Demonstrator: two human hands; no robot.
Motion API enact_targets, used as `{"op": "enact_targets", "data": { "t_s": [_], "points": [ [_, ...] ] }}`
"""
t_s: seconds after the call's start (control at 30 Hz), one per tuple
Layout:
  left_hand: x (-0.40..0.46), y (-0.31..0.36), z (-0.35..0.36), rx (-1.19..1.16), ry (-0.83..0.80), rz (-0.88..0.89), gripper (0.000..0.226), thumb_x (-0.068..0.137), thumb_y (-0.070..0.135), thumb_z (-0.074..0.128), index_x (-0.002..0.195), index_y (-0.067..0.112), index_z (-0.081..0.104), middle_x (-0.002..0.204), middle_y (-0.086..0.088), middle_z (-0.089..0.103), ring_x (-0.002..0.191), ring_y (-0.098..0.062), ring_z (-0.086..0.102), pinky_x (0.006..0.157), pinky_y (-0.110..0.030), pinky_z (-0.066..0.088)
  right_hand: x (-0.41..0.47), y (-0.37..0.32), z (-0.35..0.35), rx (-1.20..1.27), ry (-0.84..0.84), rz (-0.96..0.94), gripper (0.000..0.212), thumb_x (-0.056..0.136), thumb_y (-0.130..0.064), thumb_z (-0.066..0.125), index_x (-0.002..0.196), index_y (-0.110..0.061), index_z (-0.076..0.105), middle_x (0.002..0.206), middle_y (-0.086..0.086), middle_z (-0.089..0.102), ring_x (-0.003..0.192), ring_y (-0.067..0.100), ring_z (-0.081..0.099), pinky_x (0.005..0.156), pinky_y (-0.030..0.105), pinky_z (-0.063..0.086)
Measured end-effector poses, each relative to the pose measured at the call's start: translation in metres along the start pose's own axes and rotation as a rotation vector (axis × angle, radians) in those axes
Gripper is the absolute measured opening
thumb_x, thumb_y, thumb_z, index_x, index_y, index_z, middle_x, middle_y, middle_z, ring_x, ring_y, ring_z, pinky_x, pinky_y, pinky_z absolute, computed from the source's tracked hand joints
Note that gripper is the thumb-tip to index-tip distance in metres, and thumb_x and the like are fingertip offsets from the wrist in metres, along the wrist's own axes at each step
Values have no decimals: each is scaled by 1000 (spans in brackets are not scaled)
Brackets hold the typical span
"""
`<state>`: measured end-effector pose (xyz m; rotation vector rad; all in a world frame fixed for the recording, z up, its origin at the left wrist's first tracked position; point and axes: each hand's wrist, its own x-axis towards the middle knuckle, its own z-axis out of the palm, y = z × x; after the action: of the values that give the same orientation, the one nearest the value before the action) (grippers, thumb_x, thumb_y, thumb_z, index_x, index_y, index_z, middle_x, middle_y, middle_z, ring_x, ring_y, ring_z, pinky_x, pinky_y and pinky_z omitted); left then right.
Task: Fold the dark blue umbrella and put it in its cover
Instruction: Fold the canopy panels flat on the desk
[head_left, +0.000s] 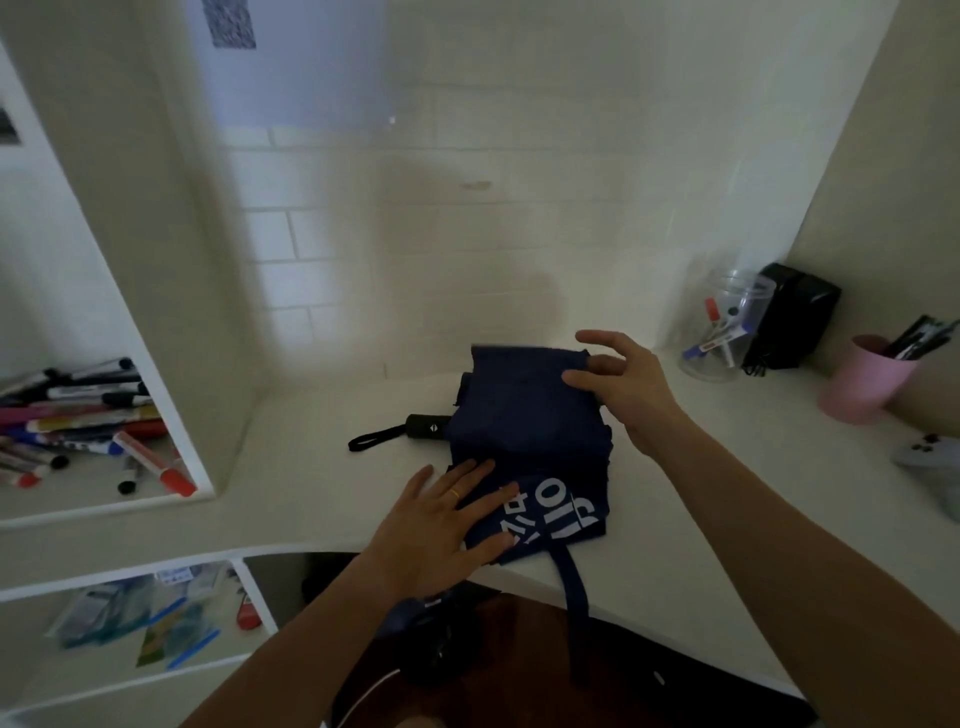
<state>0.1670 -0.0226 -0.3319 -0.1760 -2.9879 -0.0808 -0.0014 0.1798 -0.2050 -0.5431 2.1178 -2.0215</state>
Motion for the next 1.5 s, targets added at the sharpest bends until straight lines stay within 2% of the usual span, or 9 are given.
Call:
{"op": "enact_targets", "data": {
  "t_s": [0.17, 0.3, 0.5, 0.57, 0.8, 1.0, 1.17, 1.37, 1.5],
  "points": [
    [-2, 1, -2, -16, 8, 2, 67, 93, 77, 6, 155, 53, 6, 169, 10, 3, 155, -12, 1, 125, -48, 4, -65, 15, -23, -146, -63, -188, 42, 79, 1, 79, 114, -20, 73, 99, 6, 76, 94, 21, 73, 83, 29, 60],
    [-3, 4, -7, -79, 14, -3, 81, 87, 80, 4, 153, 42, 32, 160, 7, 37, 150, -16, 23, 126, -44, 6, -103, 65, -36, -539, -146, -310, 43, 79, -6, 80, 114, -29, 71, 106, -10, 73, 96, 6, 68, 88, 20, 54],
    [-2, -5, 4, -85, 162, 48, 73, 95, 72, 33, 152, 29, 42, 152, -1, 49, 142, -23, 38, 125, -41, 13, -113, 101, -28, -708, -140, -357, 43, 78, -9, 80, 105, -40, 67, 106, -17, 67, 92, -8, 59, 78, 9, 43],
    [-7, -2, 1, -195, 310, -9, 73, 89, 72, 49, 144, 23, 53, 141, -1, 57, 130, -22, 49, 117, -42, 33, -113, 101, -27, -765, -119, -373, 37, 77, -13, 81, 102, -37, 68, 101, -23, 64, 88, -13, 57, 74, 5, 41],
    [-6, 30, -34, -1371, 324, -419, 55, 81, 69, 60, 107, 22, 70, 109, 9, 74, 101, -8, 68, 90, -27, 51, -114, 101, -26, -845, -73, -433, 24, 77, -12, 79, 93, -27, 69, 92, -20, 63, 80, 2, 57, 70, 8, 40],
    [11, 22, -30, -983, 310, -416, 68, 84, 48, 76, 143, 39, 45, 120, 15, 64, 111, -7, 61, 105, -37, 50, -113, 98, -29, -857, -101, -485, 19, 83, -18, 76, 98, -29, 71, 96, -21, 66, 84, -1, 61, 76, 14, 48],
    [2, 12, -17, -706, 225, -346, 104, 82, 41, 80, 159, 32, 10, 88, 9, 70, 90, -15, 67, 99, -47, 48, -118, 100, -36, -863, -45, -478, 18, 82, -14, 78, 94, -27, 75, 94, -15, 73, 84, 5, 67, 78, 13, 46],
    [-8, 15, -16, -835, 217, -253, 120, 81, 23, 83, 159, 24, -9, 73, 6, 71, 75, -10, 69, 89, -30, 54, -126, 102, -41, -972, -23, -715, 11, 81, -19, 81, 90, -22, 74, 105, -3, 63, 81, 6, 56, 69, 18, 49],
    [-4, 17, -19, -931, 300, -279, 114, 84, 43, 77, 157, 42, -11, 84, 4, 70, 83, -11, 69, 88, -24, 54, -126, 99, -37, -1036, -22, -789, 13, 81, -13, 80, 91, -19, 74, 111, 4, 63, 80, 14, 59, 64, 28, 53]
  ]
}}
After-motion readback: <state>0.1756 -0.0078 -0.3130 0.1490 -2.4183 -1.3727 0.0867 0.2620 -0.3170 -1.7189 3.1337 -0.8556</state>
